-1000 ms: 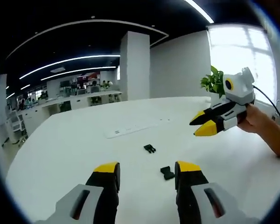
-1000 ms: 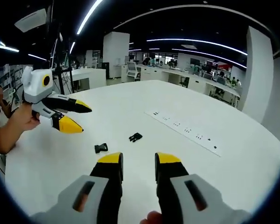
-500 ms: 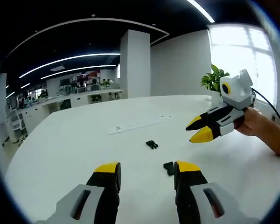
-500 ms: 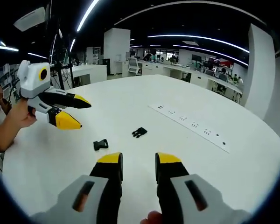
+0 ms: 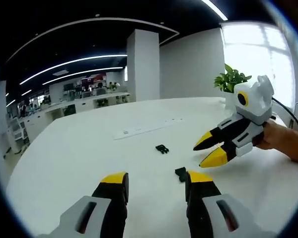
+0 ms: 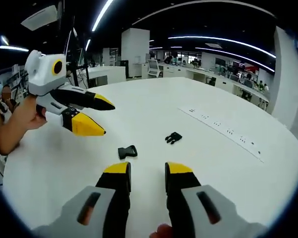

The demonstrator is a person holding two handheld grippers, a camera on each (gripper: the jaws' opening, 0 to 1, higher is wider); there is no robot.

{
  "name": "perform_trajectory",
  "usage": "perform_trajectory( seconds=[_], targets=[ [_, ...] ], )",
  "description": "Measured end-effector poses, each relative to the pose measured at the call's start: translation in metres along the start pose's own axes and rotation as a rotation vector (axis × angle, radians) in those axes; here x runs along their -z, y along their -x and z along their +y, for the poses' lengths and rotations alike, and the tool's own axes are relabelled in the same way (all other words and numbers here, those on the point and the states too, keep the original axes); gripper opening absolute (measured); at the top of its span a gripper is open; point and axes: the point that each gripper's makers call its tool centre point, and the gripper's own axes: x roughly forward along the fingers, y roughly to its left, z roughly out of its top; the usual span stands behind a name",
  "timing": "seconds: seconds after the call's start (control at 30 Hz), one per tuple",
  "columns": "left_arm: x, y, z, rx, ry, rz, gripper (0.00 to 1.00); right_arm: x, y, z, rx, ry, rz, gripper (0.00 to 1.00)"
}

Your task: Snap the two parts of the plastic buckle together until the buckle closes and remains connected.

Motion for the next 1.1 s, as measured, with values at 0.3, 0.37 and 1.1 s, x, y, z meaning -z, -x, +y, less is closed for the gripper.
perform_trajectory(
  seconds=[0.3,0.37,1.1],
  targets=[
    [0.001,0.0,-0.001,0.006,0.002,0.004,0.45,0.0,-0.004,0.008,-0.023,0.005,0.001,0.27],
    [0.001,0.001,0.001,0.0,0.002,0.006,0.45,0.0,-0.007,0.01,-0.032,0.006,-0.001,0.27],
    [0.005,0.006,0.016,-0.036,-0.015,0.027,0.44,-0.005,-0.024,0.044,-0.12,0.041,-0.021,0.26]
  ],
)
